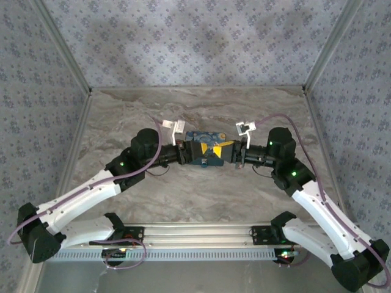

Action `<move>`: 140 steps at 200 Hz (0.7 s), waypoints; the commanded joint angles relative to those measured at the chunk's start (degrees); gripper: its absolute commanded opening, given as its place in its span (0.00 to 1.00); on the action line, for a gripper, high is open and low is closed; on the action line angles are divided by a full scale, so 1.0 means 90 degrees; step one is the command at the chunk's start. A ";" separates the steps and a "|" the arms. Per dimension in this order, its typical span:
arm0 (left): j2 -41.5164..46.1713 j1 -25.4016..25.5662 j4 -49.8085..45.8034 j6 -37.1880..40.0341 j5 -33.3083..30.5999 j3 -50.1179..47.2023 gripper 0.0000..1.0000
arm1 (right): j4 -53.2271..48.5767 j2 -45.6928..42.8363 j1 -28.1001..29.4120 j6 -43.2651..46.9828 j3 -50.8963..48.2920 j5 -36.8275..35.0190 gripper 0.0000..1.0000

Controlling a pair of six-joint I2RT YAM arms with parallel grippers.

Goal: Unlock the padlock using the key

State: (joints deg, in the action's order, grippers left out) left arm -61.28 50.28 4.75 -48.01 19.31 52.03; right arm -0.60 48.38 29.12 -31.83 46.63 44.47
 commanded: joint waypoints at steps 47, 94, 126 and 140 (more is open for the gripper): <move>0.0131 0.0088 0.1584 0.0218 0.0840 -0.0127 0.38 | 0.1145 -0.0215 -0.0113 -0.0917 -0.0181 0.0557 0.00; 0.0019 0.0154 0.1824 0.0182 0.0971 -0.0115 0.36 | 0.1326 -0.0291 -0.0121 -0.1069 -0.0211 0.0636 0.00; -0.0119 0.0245 0.1910 0.0180 0.1085 -0.0042 0.32 | 0.1462 -0.0349 -0.0121 -0.1169 -0.0243 0.0626 0.00; -0.0154 0.0283 0.1951 0.0195 0.1100 -0.0011 0.30 | 0.1480 -0.0350 -0.0114 -0.1188 -0.0240 0.0640 0.00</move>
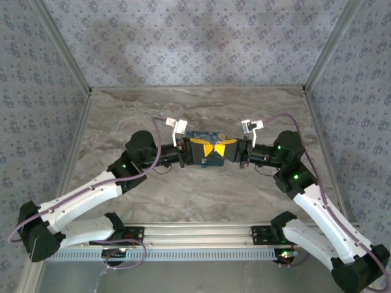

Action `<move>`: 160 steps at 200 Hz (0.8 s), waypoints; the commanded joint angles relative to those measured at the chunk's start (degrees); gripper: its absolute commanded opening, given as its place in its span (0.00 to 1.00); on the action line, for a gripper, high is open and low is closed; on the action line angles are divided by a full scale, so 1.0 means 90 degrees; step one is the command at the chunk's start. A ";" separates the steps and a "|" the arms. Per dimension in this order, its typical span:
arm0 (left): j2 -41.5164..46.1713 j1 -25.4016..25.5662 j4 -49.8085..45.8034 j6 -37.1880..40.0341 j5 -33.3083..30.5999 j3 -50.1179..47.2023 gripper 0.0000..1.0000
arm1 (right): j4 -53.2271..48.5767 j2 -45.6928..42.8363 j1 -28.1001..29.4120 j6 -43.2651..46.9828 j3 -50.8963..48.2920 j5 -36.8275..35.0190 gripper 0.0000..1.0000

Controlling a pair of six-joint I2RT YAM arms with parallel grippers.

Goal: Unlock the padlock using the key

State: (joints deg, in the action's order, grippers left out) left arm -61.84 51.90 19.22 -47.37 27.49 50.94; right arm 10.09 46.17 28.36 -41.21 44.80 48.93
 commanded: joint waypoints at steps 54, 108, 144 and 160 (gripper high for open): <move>-0.0091 0.0169 0.0403 0.0159 0.0142 0.0170 0.24 | 0.0390 -0.0137 -0.0017 -0.0226 -0.0086 0.0223 0.00; 0.0047 0.0161 0.0560 0.0145 0.0031 0.0054 0.29 | 0.0471 -0.0210 -0.0014 -0.0312 -0.0191 0.0272 0.00; 0.0037 0.0169 0.0677 0.0103 0.0020 0.0011 0.19 | 0.0547 -0.0215 0.0003 -0.0360 -0.0202 0.0349 0.00; 0.0035 0.0164 0.0668 0.0111 0.0024 0.0023 0.07 | 0.0525 -0.0216 0.0002 -0.0355 -0.0209 0.0372 0.00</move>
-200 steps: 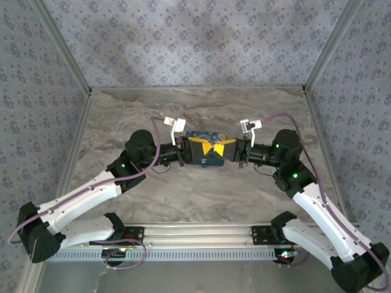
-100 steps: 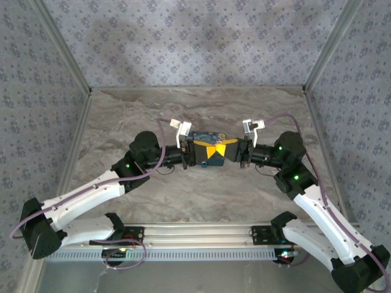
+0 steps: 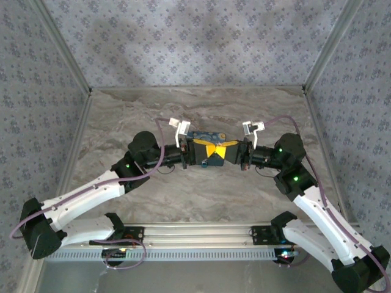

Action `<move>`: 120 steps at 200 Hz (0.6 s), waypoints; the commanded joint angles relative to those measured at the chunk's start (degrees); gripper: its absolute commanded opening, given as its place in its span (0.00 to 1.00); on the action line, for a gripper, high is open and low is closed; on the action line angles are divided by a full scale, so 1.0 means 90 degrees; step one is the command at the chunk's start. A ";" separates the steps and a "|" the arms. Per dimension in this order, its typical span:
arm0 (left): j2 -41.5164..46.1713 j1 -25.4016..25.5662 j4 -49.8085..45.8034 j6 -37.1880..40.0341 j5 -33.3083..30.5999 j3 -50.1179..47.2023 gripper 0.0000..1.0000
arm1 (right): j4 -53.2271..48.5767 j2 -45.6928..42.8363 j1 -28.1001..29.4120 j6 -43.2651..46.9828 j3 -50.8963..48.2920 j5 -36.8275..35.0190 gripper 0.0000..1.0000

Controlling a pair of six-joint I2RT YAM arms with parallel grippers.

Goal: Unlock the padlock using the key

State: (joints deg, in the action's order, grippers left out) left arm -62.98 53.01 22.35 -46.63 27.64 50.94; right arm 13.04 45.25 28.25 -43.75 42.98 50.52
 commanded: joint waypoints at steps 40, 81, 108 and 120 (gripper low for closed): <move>0.0247 0.0041 0.0104 0.0146 -0.0086 0.0062 0.00 | -0.0130 -0.0203 -0.0038 0.0066 0.0005 0.0164 0.03; 0.0338 0.0039 -0.1726 0.0669 -0.0526 0.0620 0.00 | -0.1722 -0.0426 -0.0541 0.0793 0.0149 -0.0256 0.36; 0.0183 0.0044 -0.3121 0.0994 -0.0805 0.1154 0.00 | -0.2849 -0.0507 -0.0944 0.1393 0.0291 -0.0755 0.41; 0.0011 0.0040 -0.3790 0.1118 -0.0921 0.1467 0.00 | -0.3262 -0.0502 -0.0928 0.1707 0.0408 -0.1007 0.41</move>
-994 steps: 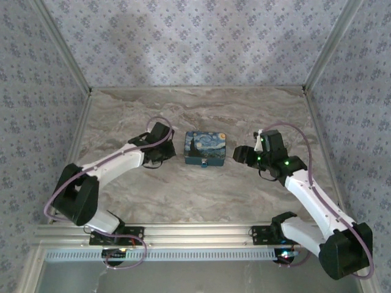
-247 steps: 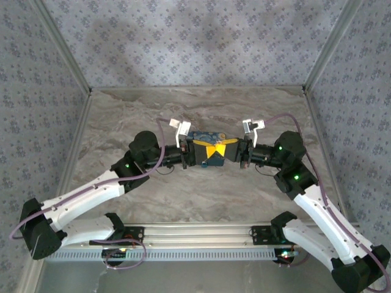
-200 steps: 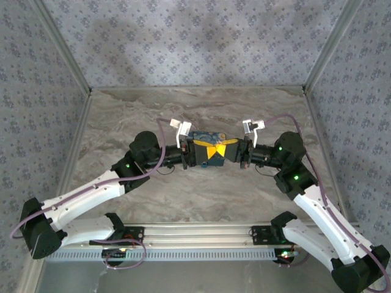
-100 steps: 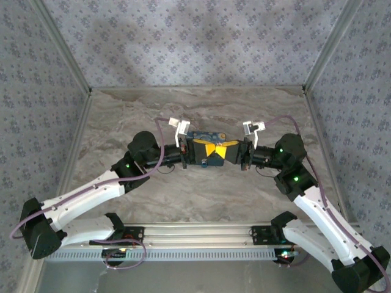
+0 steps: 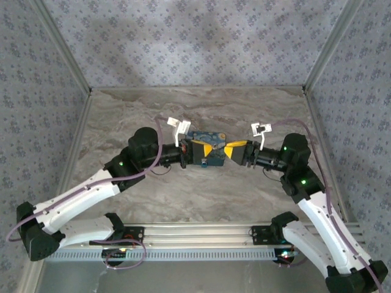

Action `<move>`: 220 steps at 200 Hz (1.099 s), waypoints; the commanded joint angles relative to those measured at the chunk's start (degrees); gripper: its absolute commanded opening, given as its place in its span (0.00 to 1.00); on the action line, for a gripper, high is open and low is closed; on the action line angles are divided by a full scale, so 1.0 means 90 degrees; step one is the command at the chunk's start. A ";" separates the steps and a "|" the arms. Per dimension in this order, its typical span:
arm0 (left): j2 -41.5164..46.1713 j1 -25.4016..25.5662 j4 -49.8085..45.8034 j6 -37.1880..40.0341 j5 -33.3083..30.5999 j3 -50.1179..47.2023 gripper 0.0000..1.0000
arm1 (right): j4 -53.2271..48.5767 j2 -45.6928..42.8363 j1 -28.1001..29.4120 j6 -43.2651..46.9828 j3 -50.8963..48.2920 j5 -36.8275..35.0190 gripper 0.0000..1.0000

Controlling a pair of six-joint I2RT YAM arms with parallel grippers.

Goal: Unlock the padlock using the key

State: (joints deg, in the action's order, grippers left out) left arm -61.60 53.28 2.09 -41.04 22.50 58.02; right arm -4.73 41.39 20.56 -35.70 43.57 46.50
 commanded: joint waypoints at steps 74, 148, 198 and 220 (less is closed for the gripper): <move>-0.2090 0.0026 -0.5008 0.1093 -0.0219 0.2823 0.00 | -0.1673 0.0209 0.0092 0.1340 0.0246 -0.0723 0.39; -0.2339 0.0155 -0.4985 0.1248 0.0254 0.3153 0.00 | -0.1034 0.0330 0.0697 0.1427 -0.0175 -0.0323 0.57; -0.2270 0.0164 -0.4788 0.1210 0.0448 0.3053 0.00 | -0.1076 0.0514 0.0988 0.1585 -0.0164 -0.0651 0.54; -0.2237 0.0164 -0.4739 0.1201 0.0448 0.3002 0.00 | -0.1053 0.0482 0.1038 0.1589 -0.0157 -0.0677 0.54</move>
State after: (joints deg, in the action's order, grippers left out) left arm -83.05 54.43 -41.85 -30.87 24.91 84.77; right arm -15.29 46.28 29.17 -22.81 42.13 41.36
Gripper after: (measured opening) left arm 0.042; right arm 0.545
